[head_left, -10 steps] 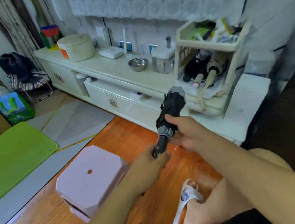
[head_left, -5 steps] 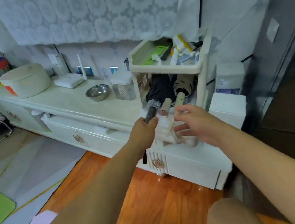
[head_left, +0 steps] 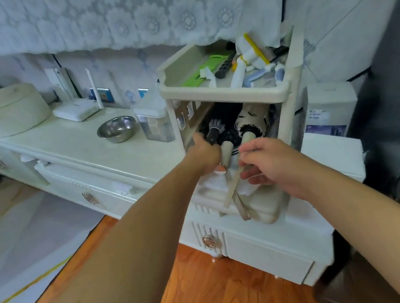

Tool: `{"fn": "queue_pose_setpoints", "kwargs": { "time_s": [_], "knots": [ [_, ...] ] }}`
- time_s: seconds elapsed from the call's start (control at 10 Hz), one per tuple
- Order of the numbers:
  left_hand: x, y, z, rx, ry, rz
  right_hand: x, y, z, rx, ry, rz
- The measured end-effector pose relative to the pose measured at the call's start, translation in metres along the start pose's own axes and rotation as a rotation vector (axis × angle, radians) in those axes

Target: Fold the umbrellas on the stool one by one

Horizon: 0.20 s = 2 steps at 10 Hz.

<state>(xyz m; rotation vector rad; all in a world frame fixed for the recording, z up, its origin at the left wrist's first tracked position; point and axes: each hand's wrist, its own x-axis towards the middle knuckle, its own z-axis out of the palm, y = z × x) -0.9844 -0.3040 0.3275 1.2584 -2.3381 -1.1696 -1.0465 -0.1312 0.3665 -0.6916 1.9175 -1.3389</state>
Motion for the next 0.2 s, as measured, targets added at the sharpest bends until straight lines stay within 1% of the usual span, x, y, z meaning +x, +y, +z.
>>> {"fn": "queue_pose_setpoints", "kwargs": {
  "time_s": [0.1, 0.2],
  "knots": [
    [-0.011, -0.011, -0.003, 0.138, -0.009, 0.092, -0.004, -0.004, 0.007, 0.004, 0.01, -0.003],
    [-0.026, -0.018, -0.011, 0.331, 0.114, 0.181, -0.012, -0.016, 0.017, -0.05, 0.04, -0.031]
  ]
}}
